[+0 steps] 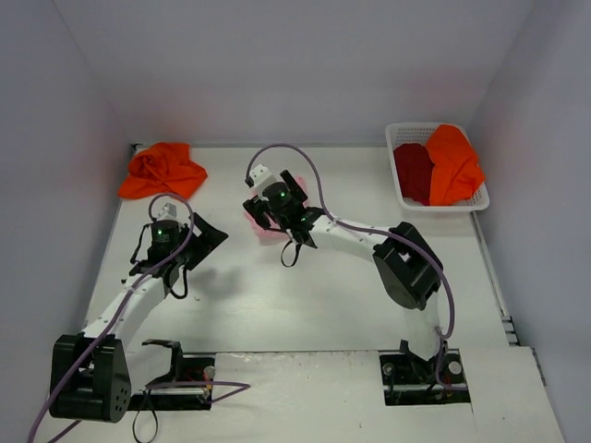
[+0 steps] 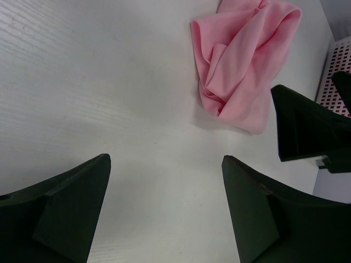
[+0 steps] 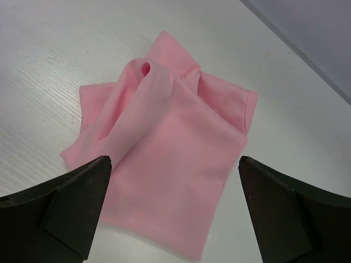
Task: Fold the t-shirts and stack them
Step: Fold the tshirt
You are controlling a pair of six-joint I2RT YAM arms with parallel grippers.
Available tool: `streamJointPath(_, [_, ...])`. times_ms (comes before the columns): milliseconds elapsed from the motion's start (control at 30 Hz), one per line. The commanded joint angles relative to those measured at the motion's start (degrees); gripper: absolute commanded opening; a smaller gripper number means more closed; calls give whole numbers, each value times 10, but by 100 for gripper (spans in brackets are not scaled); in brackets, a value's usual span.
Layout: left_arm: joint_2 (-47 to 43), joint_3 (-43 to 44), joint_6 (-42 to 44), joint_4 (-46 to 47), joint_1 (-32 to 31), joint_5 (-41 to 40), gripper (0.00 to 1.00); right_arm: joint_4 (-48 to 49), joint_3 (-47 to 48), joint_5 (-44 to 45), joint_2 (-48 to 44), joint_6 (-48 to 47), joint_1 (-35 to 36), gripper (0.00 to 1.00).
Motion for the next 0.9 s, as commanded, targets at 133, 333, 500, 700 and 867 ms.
streamJointPath(133, [-7, 7, -3, 22, 3, -1, 77, 42, 74, -6, 62, -9, -15, 98])
streamJointPath(333, [18, 2, -3, 44, 3, -2, 77, 49, 113, -20, 113, -10, -29, 98])
streamJointPath(500, [49, -2, -4, 72, 4, 1, 77, 54, 136, -28, 148, -11, -33, 98])
streamJointPath(700, [68, -8, -7, 93, 3, 6, 77, 57, 129, -22, 129, -10, -33, 98])
streamJointPath(867, [61, -4, -9, 89, 3, 6, 77, 56, 111, -15, 83, -5, -33, 98])
